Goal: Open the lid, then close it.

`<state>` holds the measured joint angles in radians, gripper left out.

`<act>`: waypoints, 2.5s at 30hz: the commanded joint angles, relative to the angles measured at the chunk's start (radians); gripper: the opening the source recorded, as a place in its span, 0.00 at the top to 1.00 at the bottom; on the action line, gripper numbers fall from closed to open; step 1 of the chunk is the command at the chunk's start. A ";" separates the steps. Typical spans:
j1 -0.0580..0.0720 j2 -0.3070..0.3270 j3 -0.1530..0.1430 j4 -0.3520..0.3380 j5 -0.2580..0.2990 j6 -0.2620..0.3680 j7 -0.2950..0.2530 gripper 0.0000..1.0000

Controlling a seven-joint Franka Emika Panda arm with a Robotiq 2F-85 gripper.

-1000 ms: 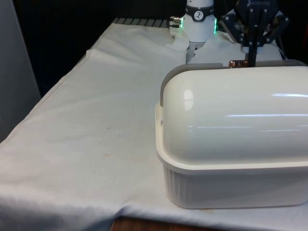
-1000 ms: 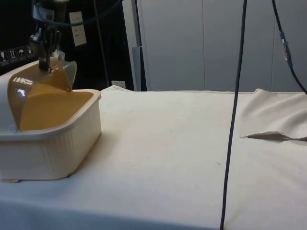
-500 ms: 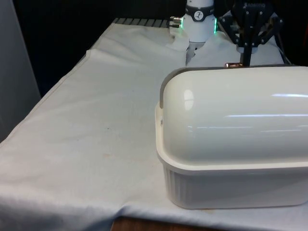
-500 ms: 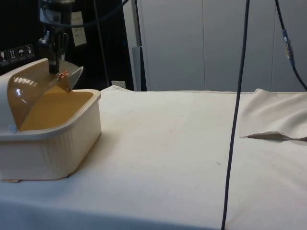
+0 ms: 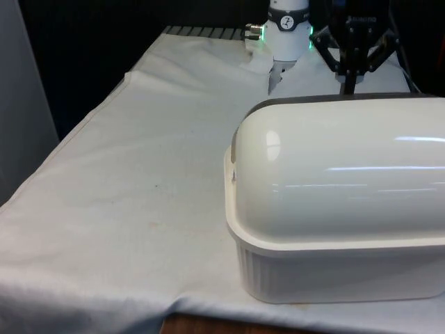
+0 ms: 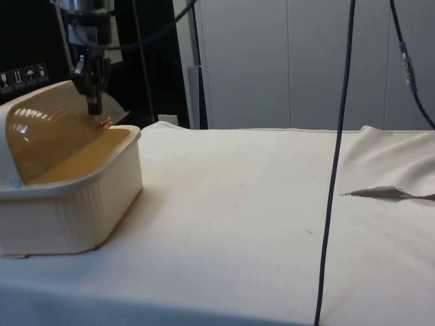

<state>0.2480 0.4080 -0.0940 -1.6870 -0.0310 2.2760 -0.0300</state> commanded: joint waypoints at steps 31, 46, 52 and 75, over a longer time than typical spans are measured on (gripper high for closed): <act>0.006 -0.013 0.005 -0.079 -0.006 -0.126 -0.002 1.00; 0.002 -0.126 0.002 -0.226 -0.023 -0.097 -0.003 1.00; 0.002 -0.159 0.002 -0.267 -0.024 -0.087 -0.001 1.00; 0.002 -0.174 0.003 -0.289 -0.020 -0.087 0.002 0.30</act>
<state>0.2490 0.2350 -0.0900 -1.9730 -0.0490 2.1830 -0.0310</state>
